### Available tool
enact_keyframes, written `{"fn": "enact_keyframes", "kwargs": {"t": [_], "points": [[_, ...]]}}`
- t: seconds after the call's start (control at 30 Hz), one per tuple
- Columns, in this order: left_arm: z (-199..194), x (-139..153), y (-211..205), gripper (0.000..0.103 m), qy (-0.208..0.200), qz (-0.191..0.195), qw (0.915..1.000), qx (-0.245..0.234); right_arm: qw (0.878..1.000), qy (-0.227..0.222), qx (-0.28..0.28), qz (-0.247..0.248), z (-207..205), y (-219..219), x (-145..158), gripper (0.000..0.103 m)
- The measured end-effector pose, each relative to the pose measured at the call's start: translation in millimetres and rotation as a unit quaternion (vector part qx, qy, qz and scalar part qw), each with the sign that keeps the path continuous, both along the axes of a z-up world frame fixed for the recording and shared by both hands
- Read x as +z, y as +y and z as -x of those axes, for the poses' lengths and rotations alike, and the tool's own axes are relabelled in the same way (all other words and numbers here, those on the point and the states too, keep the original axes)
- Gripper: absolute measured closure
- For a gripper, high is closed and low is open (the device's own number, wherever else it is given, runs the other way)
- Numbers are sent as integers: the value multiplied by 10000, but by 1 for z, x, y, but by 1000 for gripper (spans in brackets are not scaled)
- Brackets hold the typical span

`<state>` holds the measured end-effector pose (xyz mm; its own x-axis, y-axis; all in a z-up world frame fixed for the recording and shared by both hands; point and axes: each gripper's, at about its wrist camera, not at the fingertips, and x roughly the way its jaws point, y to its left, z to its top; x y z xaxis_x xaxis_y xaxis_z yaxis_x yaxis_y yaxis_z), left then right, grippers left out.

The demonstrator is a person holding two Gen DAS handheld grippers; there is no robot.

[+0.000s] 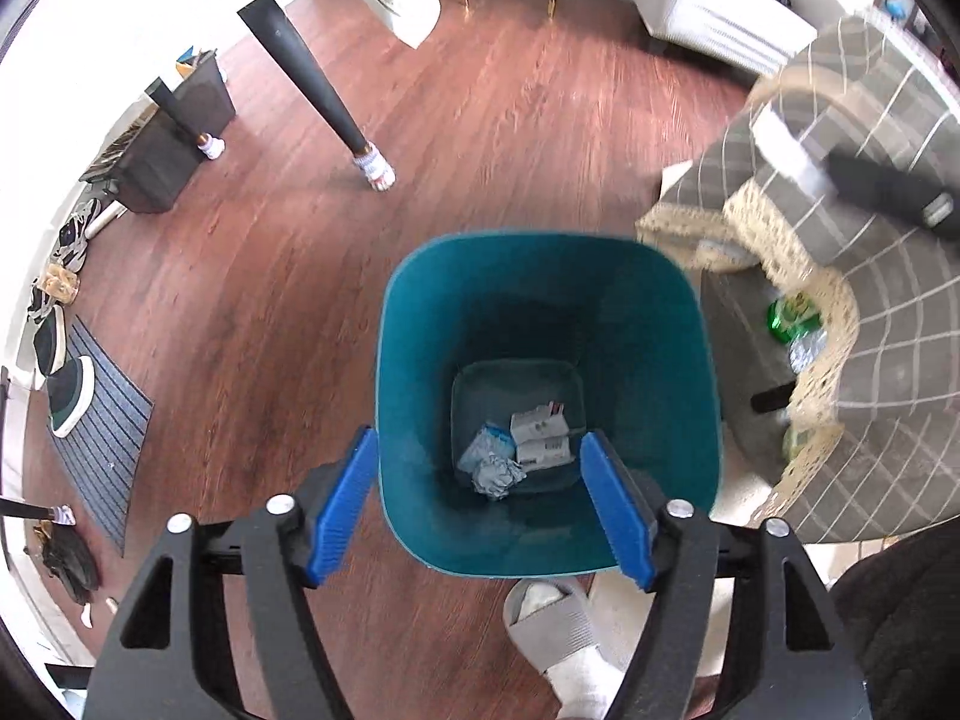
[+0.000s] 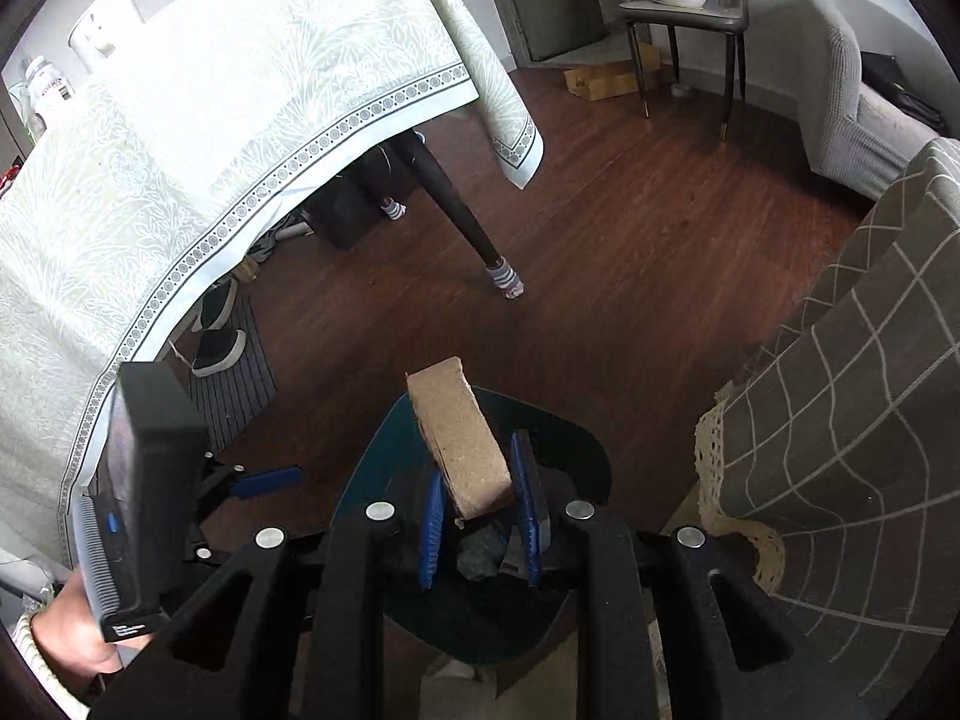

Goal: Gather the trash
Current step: 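Open the left gripper over the bin while the right lowers the cardboard strip into it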

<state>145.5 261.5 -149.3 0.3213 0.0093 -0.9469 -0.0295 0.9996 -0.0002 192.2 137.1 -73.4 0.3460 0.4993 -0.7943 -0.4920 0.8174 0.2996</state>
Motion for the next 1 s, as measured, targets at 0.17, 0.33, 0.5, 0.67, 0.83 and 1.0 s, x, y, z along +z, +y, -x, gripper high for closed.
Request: {"fn": "enact_keyframes", "kwargs": {"t": [0.17, 0.33, 0.5, 0.67, 0.83, 1.0], "points": [[4, 21, 10, 29, -293, 75, 9995, 118, 9998, 168, 8, 89, -2, 10, -18, 82], [10, 42, 18, 32, -620, 132, 9977, 231, 9989, 439, 40, 174, -5, 20, -38, 82], [16, 65, 28, 38, -1014, 164, 9939, 412, 9970, 686, 129, 339, -3, 32, -60, 82], [20, 87, 32, 45, -1354, 344, 9885, 574, 9941, 963, 228, 435, -3, 39, -83, 82], [21, 106, 32, 52, -1600, 469, 9843, 577, 9912, 1023, 407, 735, 2, 50, -98, 82], [18, 123, 23, 52, -1798, 556, 9806, 555, 9876, 1217, 474, 871, 3, 52, -114, 80]]}}
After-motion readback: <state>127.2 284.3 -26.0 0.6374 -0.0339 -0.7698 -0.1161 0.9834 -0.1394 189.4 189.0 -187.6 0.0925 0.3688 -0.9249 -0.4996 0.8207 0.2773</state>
